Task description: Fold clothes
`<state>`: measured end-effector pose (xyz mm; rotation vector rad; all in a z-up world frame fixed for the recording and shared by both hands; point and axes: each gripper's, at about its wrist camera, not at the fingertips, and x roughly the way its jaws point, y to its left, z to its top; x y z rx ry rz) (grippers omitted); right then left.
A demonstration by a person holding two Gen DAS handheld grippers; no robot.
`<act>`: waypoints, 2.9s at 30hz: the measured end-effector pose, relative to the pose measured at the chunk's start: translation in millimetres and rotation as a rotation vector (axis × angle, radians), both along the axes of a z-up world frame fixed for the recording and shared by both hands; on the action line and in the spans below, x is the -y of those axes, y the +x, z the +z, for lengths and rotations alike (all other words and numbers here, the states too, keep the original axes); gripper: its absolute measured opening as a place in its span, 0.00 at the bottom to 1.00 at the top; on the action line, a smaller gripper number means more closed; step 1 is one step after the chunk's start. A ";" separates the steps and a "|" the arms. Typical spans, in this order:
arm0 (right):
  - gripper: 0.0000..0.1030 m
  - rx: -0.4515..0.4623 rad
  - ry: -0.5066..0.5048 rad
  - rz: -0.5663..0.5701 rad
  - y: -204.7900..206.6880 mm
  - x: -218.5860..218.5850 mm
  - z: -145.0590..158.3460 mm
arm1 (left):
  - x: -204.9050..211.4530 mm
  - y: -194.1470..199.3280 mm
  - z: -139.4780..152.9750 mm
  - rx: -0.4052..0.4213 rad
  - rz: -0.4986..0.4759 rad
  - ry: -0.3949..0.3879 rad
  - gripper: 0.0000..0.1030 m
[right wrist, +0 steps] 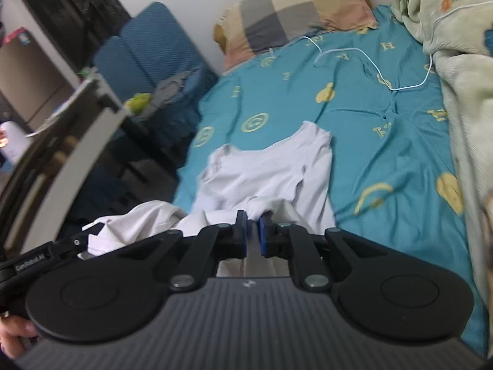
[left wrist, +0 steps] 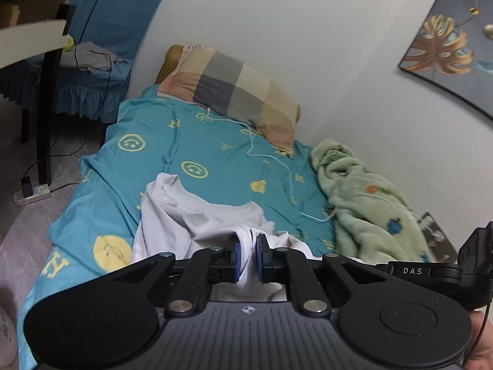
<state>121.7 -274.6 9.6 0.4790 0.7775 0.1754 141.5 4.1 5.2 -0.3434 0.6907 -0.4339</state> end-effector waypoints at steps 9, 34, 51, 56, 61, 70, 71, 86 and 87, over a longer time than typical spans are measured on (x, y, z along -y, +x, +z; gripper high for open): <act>0.11 -0.044 -0.068 -0.018 105.3 9.5 -90.3 | 10.9 86.4 -87.0 -0.098 -0.001 0.052 0.11; 0.51 0.006 -0.123 -0.079 68.0 -1.9 -70.0 | 9.9 19.6 -71.3 -0.085 0.025 0.115 0.73; 0.53 -0.313 0.449 -0.290 -66.7 -21.7 -119.6 | -19.0 -59.2 -128.6 -0.472 0.156 -0.288 0.78; 0.52 -0.410 0.468 -0.328 -62.4 -23.5 -141.3 | -21.2 -51.6 -152.7 -0.559 0.181 -0.334 0.78; 0.52 -0.417 0.560 -0.396 -54.5 -15.8 -157.8 | -25.9 -45.1 -166.1 -0.589 0.214 -0.392 0.78; 0.51 -0.343 0.601 -0.475 -58.0 4.4 -161.6 | -29.2 -43.5 -174.5 -0.583 0.235 -0.442 0.78; 0.47 -0.338 0.600 -0.481 -58.3 5.6 -161.1 | -30.3 -43.0 -174.2 -0.584 0.238 -0.446 0.77; 0.14 -0.224 0.529 -0.456 -59.7 2.9 -141.1 | -48.5 -43.2 -173.5 -0.554 0.288 -0.555 0.57; 0.14 -0.203 0.529 -0.450 -60.5 2.7 -137.6 | -50.2 -43.4 -173.5 -0.551 0.293 -0.566 0.54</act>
